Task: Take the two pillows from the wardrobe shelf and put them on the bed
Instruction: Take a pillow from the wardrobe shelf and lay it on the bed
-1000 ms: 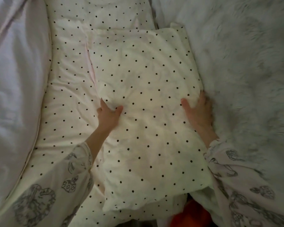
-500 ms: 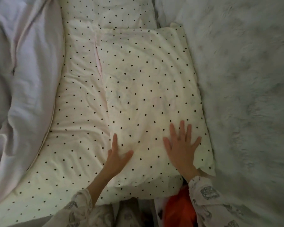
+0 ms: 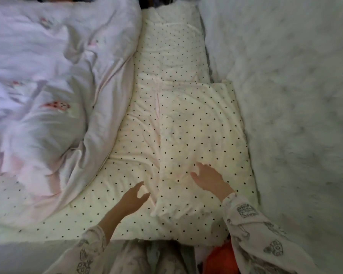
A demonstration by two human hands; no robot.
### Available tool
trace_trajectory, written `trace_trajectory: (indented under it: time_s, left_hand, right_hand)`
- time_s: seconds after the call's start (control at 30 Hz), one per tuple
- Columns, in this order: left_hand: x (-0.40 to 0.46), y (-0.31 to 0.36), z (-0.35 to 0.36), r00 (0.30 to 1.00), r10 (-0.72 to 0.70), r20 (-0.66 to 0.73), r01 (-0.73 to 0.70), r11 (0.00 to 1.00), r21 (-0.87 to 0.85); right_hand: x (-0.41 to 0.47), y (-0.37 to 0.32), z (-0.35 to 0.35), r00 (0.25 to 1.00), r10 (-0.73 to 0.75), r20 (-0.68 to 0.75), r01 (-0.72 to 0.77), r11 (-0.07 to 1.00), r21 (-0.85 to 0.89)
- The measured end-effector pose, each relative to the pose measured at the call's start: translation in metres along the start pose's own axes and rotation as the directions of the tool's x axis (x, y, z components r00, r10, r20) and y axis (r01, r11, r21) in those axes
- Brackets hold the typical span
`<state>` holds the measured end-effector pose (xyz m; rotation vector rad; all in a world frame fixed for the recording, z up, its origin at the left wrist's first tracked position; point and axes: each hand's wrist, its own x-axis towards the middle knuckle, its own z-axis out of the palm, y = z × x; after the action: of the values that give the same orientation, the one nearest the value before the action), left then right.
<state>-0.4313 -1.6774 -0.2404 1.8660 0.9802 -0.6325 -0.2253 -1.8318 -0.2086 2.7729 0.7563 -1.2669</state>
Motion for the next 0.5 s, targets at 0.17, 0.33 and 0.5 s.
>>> trace_trajectory:
  time_s: [0.17, 0.33, 0.5]
  left_hand:
    - [-0.067, -0.061, -0.055, 0.963, -0.131, -0.236, 0.068, 0.964, -0.259]
    - [-0.127, -0.141, -0.103, 0.887, -0.203, -0.414, 0.016, 0.912, -0.411]
    - [-0.192, -0.234, -0.14, 0.785, -0.326, -0.527, -0.06, 0.807, -0.588]
  right_hand:
    - [-0.037, -0.099, -0.004, 0.967, -0.232, -0.103, 0.225, 0.971, -0.08]
    - [-0.076, -0.213, 0.019, 0.888, -0.452, -0.079, 0.436, 0.885, -0.162]
    - [-0.121, -0.331, 0.071, 0.776, -0.627, -0.058, 0.613, 0.773, -0.162]
